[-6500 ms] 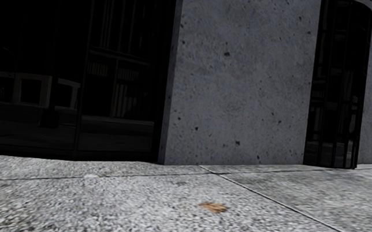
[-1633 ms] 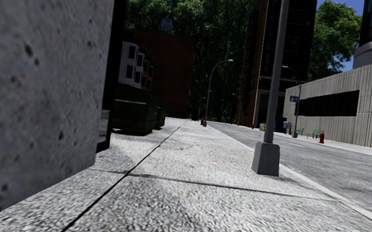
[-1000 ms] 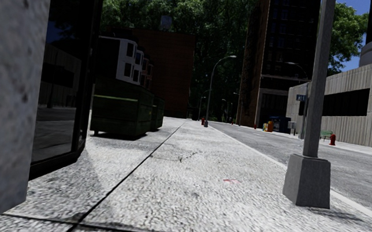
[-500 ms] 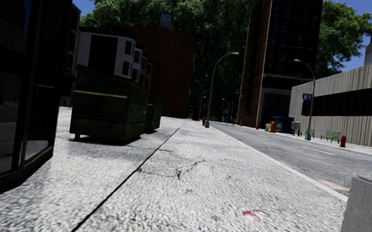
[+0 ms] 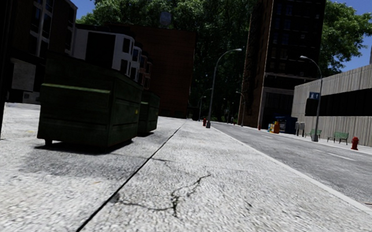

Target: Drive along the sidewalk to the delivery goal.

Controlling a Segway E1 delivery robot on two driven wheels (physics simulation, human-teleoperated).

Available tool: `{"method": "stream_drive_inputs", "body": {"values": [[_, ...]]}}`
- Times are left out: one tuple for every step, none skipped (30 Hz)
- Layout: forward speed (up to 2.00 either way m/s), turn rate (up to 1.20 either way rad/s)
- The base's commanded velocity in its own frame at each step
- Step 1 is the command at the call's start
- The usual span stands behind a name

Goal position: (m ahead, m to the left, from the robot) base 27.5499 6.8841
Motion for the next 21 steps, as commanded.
{"method": "stream_drive_inputs", "body": {"values": [[2.0, 0.0], [2.0, 0.0], [2.0, 0.0], [2.0, 0.0], [2.0, 0.0], [2.0, 0.0], [2.0, 0.0], [2.0, 0.0], [2.0, 0.0], [2.0, 0.0], [2.0, 0.0], [2.0, 0.0], [2.0, 0.0], [2.0, 0.0], [2.0, 0.0], [2.0, 0.0], [2.0, 0.0], [2.0, 0.0], [2.0, 0.0], [2.0, 0.0], [2.0, 0.0]]}}
